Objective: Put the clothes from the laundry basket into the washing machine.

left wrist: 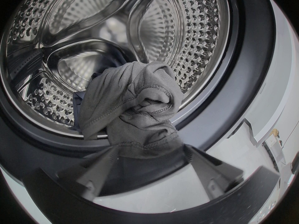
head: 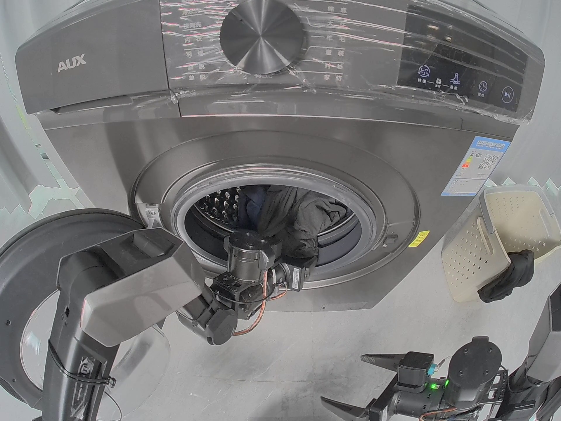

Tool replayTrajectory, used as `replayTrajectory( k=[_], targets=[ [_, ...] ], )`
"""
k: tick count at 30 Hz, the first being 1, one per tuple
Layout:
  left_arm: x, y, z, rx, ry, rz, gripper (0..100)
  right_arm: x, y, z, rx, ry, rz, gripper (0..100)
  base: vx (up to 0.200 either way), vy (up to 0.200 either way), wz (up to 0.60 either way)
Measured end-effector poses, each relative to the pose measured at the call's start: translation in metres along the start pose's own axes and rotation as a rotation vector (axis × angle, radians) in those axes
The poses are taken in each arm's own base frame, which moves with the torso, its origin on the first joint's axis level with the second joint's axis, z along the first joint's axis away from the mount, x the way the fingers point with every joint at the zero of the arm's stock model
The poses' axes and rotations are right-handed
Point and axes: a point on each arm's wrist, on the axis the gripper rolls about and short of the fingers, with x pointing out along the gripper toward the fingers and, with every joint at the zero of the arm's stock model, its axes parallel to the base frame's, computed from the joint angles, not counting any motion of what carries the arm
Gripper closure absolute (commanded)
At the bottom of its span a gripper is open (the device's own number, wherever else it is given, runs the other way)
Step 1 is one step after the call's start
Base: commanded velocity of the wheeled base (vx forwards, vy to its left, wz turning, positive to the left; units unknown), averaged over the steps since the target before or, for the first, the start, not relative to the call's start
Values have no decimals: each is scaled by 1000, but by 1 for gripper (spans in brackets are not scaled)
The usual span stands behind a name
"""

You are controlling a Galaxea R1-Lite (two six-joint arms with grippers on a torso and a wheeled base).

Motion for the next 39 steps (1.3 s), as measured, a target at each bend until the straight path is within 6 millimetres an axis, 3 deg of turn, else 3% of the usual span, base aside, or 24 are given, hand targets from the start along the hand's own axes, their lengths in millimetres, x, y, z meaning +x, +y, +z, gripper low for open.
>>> replayTrajectory(
  k=[7,20,34,35,39],
  targets=[
    [17,3,7,-6,-101,20,100,0,0,0,0,-1,0,0,0,0,0],
    [37,26,66,-70,-402,81,100,0,1,0,-1,0,2,0,0,0,0],
    [59,49,56,-80,-426,158,100,1,1,-1,-1,6,3,0,0,0,0],
    [59,49,55,-80,-424,158,0,1,1,-1,-1,6,2,0,0,0,0],
    [59,50,50,-79,-408,162,0,1,1,-1,-1,7,2,0,0,0,0]
  ],
)
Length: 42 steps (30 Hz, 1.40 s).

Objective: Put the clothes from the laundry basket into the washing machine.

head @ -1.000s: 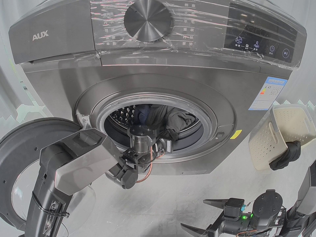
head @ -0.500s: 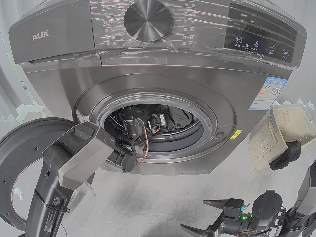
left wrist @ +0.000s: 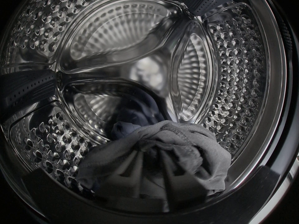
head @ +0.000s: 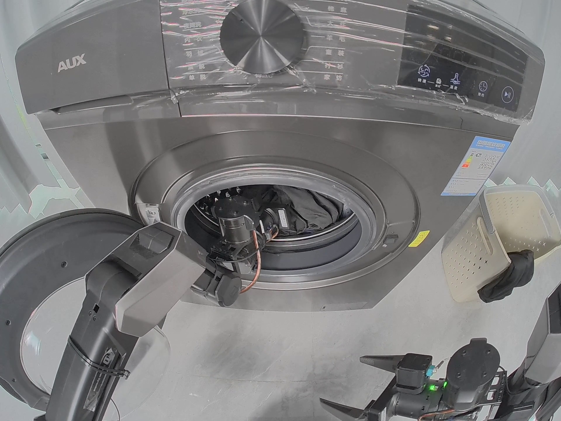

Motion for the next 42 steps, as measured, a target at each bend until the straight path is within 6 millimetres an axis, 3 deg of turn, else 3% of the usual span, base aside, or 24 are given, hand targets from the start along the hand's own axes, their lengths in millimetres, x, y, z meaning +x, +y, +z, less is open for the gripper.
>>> replayTrajectory(
  k=[15,29,38,42],
  targets=[
    [-37,-11,-13,23,153,-24,0,1,0,-1,1,6,-1,0,0,0,0],
    [-108,-38,-3,66,275,-110,0,1,0,-1,5,7,-2,0,0,0,0],
    [-129,-56,9,62,264,-166,0,0,0,0,9,1,-1,0,0,0,0],
    [-150,-60,12,66,290,-192,0,-3,0,4,10,-24,6,0,0,0,0]
  ],
)
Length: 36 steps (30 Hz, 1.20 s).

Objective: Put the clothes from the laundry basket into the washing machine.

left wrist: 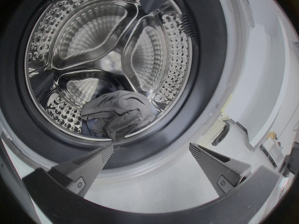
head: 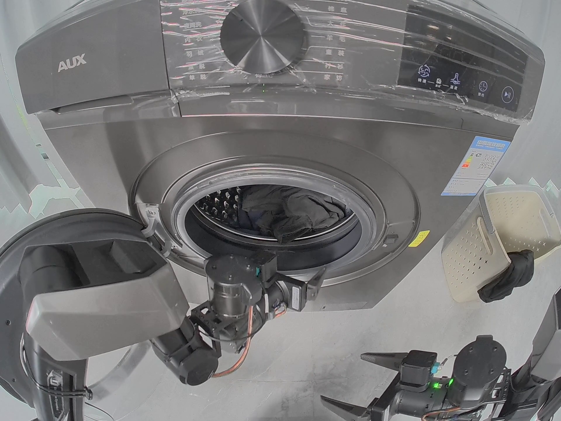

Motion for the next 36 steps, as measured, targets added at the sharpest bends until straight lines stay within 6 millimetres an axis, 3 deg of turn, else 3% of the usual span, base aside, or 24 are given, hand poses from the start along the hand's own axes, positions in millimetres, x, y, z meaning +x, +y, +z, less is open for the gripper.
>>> replayTrajectory(
  k=[10,17,22,29,36],
  targets=[
    [-84,-17,1,18,60,-77,0,-26,1,30,22,-176,27,0,0,0,0],
    [-148,-14,30,-19,6,-115,0,-44,-15,48,57,-298,-45,0,0,0,0],
    [-188,-6,40,-33,-21,-126,0,-54,-33,57,77,-364,-142,0,0,0,0],
    [-219,1,55,-61,-102,-98,0,-67,-47,63,82,-409,-246,0,-114,0,0],
    [-235,8,64,-62,-134,-67,0,-73,-49,62,93,-401,-316,0,-200,0,0]
  ],
)
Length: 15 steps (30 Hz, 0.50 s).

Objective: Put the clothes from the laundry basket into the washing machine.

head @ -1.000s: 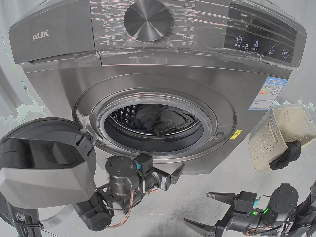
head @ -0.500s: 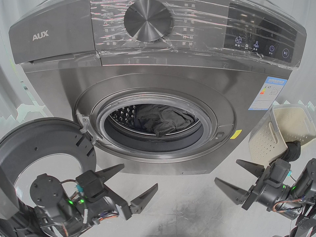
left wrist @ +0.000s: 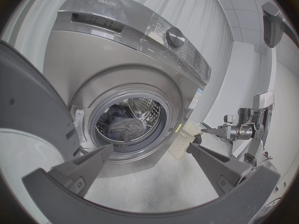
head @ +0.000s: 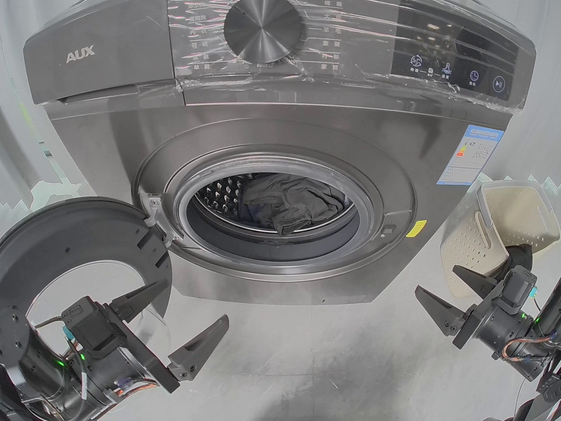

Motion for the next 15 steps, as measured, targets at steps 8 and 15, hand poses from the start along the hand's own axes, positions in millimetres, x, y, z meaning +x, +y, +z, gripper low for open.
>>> replayTrajectory(
  k=[8,15],
  targets=[
    [-22,12,6,29,36,54,0,-21,-6,-8,-31,144,-38,0,-200,0,0],
    [-53,23,11,49,53,102,0,-48,-16,3,-25,98,-79,0,-200,0,0]
  ],
)
